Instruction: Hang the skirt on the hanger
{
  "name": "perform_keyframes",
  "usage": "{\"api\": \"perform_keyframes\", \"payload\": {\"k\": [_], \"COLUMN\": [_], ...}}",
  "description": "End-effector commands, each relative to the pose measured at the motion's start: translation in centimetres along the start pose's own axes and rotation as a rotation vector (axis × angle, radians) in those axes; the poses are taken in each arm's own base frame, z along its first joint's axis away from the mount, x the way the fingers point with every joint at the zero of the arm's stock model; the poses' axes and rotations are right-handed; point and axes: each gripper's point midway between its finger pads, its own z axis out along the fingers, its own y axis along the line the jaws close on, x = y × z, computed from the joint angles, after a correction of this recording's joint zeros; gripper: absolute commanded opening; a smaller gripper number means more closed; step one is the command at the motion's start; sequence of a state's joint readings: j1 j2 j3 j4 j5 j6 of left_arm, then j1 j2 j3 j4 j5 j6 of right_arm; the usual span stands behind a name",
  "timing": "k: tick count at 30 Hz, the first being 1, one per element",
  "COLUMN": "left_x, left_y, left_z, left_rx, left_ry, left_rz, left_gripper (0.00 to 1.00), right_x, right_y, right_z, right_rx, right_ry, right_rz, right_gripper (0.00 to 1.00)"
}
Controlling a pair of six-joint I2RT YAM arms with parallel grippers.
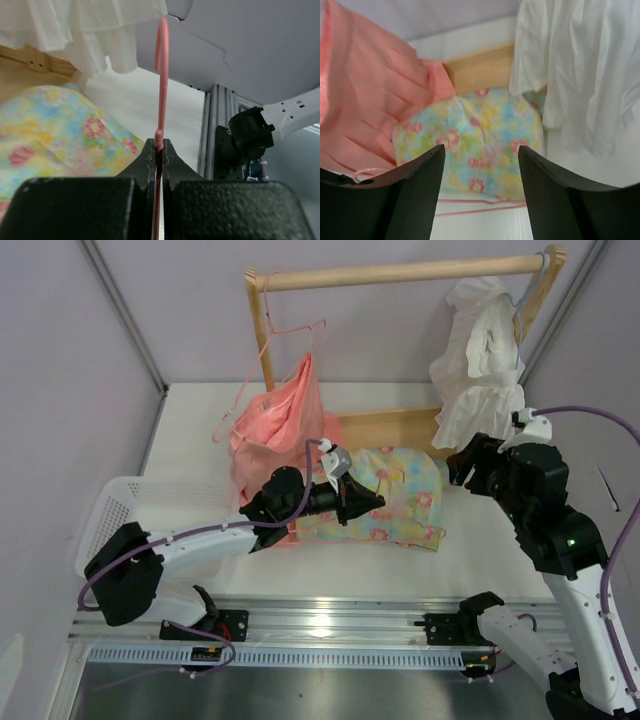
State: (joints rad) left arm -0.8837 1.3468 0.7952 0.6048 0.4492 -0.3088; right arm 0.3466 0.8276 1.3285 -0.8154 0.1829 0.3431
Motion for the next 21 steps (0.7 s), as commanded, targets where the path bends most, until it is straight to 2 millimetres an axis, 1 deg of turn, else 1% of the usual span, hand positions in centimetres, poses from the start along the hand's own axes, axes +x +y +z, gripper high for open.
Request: {"api": "perform_keyframes", "payload": {"k": [1,2,3,4,5,6,7,8,9,10,11,12,13,15,16,17,18,19,21], "left_x": [-2.3,-1.2,-0.6,-0.7,-0.3,0.9,0.9,1.4,2.7,2.7,3.4,3.8,4.8,5.6,6.4,6.8,7.2,7.9,8.5], "left_y": [-1.7,-1.5,-1.2,-0.9,-0.7,-0.2,-0.1,-0.1,0.4,0.3,0.4,0.5,0.9,1.2,1.5,1.9,2.0,2.4,2.7], "left_z": [0.9,1.5,1.7,2.0,2.2,2.7,3.0,3.3,3.9,4.1,4.2,4.3,4.7,4.8,4.8,4.9,5.0,5.1,5.2], "left_rx": [0.067,0.065,0.059,0.052,0.046,0.040,0.048,0.059,0.057,0.068,0.067,0.072,0.068,0.064,0.055,0.038,0.033,0.026,0.013], "left_ry": [-0.147,-0.134,-0.131,-0.149,-0.150,-0.132,-0.145,-0.136,-0.112,-0.130,-0.128,-0.129,-0.118,-0.114,-0.106,-0.098,-0.089,-0.076,-0.056], "left_rz": [0.001,-0.018,-0.024,-0.026,-0.032,-0.054,-0.057,-0.077,-0.095,-0.098,-0.127,-0.138,-0.154,-0.175,-0.185,-0.190,-0.190,-0.195,-0.198], "left_gripper": [0.00,0.00,0.00,0.00,0.00,0.00,0.00,0.00,0.00,0.00,0.00,0.00,0.00,0.00,0.00,0.00,0.00,0.00,0.00], "right_x": [5.9,7.1,8.2,9.1,10.6,11.5,12.4,14.1,15.0,15.7,16.9,17.4,17.8,18.8,19.2,20.1,20.5,20.9,21.1], "right_y": [-1.4,-1.9,-2.3,-2.7,-3.3,-3.4,-3.6,-3.7,-3.9,-4.2,-4.6,-4.7,-4.9,-5.4,-5.5,-5.8,-5.9,-5.6,-6.1], "right_z": [0.9,1.0,1.1,1.1,1.2,1.2,1.3,1.4,1.4,1.5,1.6,1.6,1.6,1.7,1.7,1.7,1.9,2.0,2.2], "right_rx": [0.041,0.056,0.074,0.096,0.120,0.122,0.129,0.141,0.149,0.163,0.187,0.193,0.202,0.226,0.233,0.247,0.252,0.242,0.289], "right_ry": [0.162,0.190,0.217,0.237,0.269,0.287,0.305,0.346,0.366,0.379,0.399,0.406,0.410,0.419,0.425,0.441,0.447,0.455,0.451], "right_rz": [0.038,0.043,0.049,0.076,0.089,0.105,0.125,0.162,0.175,0.187,0.208,0.215,0.223,0.241,0.246,0.251,0.255,0.253,0.262], "right_gripper": [0.66,0.65,0.65,0.63,0.63,0.62,0.60,0.60,0.60,0.61,0.61,0.61,0.61,0.60,0.60,0.60,0.59,0.58,0.58]}}
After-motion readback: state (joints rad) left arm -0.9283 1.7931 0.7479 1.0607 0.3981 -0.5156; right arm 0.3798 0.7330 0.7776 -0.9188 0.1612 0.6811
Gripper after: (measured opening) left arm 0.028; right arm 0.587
